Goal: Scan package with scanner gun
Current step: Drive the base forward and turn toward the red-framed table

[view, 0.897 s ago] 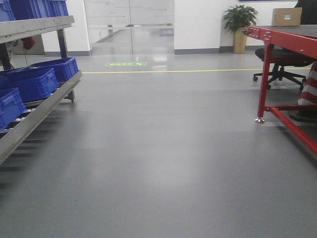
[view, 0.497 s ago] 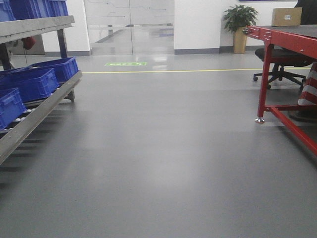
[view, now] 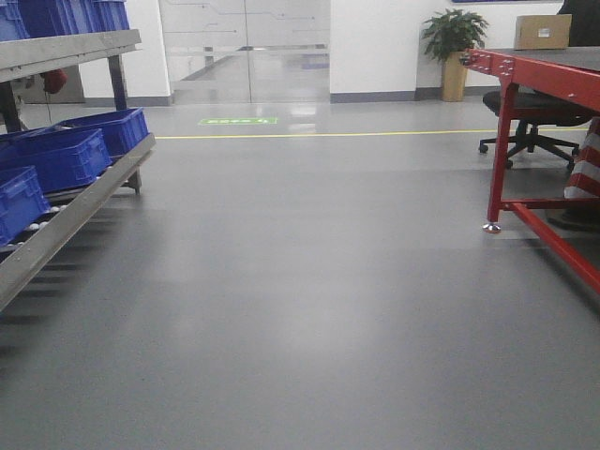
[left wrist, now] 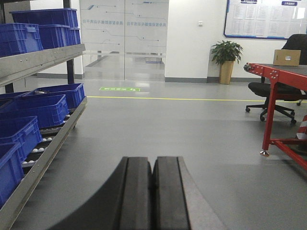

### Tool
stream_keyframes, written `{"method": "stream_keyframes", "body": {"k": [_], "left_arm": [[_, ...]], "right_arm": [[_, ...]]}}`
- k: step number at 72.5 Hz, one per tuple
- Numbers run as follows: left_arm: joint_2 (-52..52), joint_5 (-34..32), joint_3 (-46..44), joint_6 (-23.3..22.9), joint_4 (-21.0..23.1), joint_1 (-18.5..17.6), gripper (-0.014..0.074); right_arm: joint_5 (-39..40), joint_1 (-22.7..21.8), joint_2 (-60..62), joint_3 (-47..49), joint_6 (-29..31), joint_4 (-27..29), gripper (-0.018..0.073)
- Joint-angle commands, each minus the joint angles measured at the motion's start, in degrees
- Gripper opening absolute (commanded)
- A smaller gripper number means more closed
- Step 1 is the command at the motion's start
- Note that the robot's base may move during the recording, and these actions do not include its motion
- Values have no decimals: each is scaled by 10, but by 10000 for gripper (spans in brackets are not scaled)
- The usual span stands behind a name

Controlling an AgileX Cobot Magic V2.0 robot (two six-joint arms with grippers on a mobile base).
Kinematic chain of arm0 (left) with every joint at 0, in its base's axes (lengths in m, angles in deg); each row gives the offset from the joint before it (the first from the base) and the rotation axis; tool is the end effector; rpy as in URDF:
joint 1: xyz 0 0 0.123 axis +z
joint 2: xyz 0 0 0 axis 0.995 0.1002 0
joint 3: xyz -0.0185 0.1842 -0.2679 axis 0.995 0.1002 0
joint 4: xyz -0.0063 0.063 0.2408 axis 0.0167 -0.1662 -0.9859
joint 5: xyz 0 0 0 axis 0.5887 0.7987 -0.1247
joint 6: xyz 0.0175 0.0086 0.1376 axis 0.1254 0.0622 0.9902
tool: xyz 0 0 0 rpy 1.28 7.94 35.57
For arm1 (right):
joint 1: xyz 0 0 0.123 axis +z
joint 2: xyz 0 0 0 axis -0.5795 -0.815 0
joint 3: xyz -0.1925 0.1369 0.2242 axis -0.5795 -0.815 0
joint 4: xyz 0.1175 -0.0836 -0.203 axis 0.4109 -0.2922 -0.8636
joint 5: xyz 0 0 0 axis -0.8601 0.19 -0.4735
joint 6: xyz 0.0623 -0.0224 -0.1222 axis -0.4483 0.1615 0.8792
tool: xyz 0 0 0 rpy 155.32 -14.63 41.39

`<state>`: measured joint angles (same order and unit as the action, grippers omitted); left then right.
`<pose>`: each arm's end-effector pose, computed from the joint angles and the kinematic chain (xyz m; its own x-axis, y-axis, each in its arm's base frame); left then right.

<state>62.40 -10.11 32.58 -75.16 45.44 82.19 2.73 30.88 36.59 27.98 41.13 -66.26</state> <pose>0.0607 -0.0021 0.2163 0.0808 -0.0070 -0.9967 0.0362 0.9993 -0.0041 0.0608 -0.0041 0.2046 -0.0032 0.0176 -0.9998 0.0736 0.9971 0.0173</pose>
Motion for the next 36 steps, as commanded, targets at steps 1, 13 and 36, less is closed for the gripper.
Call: {"method": "stream_keyframes", "body": {"k": [1, 13, 36], "left_arm": [[-2, -10, -1, -1, 2, 2, -111], [-2, -10, -1, -1, 2, 2, -111], [-2, -10, -1, -1, 2, 2, -111]], "right_arm": [[8, -3, 1, 0, 4, 1, -169], [8, -3, 1, 0, 4, 1, -169], [8, -3, 1, 0, 4, 1, -169]]}}
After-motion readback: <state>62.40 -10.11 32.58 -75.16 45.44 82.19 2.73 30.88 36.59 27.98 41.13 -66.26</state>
